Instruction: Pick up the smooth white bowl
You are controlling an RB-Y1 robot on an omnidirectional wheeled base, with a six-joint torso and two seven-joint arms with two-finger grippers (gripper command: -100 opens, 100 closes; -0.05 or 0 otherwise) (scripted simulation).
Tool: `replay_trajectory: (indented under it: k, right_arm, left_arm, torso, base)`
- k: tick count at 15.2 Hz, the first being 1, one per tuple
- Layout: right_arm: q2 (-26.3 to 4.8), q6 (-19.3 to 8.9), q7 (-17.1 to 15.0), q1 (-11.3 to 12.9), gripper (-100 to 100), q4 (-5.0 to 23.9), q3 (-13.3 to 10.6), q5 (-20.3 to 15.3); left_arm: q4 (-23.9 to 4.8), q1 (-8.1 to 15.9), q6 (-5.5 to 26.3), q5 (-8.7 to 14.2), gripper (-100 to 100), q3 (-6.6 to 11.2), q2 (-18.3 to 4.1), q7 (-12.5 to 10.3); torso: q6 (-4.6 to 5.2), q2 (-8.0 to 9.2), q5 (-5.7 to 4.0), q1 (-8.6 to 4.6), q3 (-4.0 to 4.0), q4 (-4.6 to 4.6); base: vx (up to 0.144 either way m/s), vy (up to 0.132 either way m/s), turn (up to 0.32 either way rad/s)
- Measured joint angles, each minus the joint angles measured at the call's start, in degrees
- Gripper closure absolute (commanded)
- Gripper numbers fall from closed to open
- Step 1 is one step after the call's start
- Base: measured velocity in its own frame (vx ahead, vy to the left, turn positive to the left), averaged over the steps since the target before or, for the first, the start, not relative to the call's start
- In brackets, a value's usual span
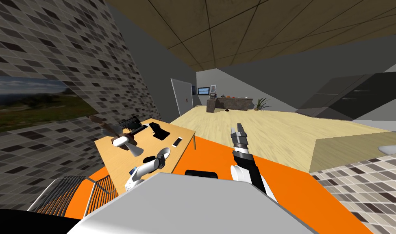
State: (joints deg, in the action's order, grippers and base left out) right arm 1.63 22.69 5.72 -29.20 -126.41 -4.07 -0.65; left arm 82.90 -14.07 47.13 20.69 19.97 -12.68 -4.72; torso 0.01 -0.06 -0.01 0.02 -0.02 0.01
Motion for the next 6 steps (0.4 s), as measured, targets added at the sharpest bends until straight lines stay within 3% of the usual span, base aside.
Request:
replay_trajectory:
  k: [2,6]
  right_arm:
    - [0.0,0.0,0.0,0.0,0,0.0,0.0,0.0]
    - [0.0,0.0,0.0,0.0,0,0.0,0.0,0.0]
  left_arm:
    - [0.0,0.0,0.0,0.0,100,0.02,0.0,0.0]
    - [3.1,-1.0,2.4,0.8,100,0.68,-0.6,-0.1]
  torso:
    - [-0.02,0.02,0.03,0.0,0.0,-0.01]
    - [-0.04,0.18,-0.03,-0.19,0.1,0.02]
  base:
    - [-0.004,-0.008,-0.002]
    - [-0.024,-0.031,0.002]
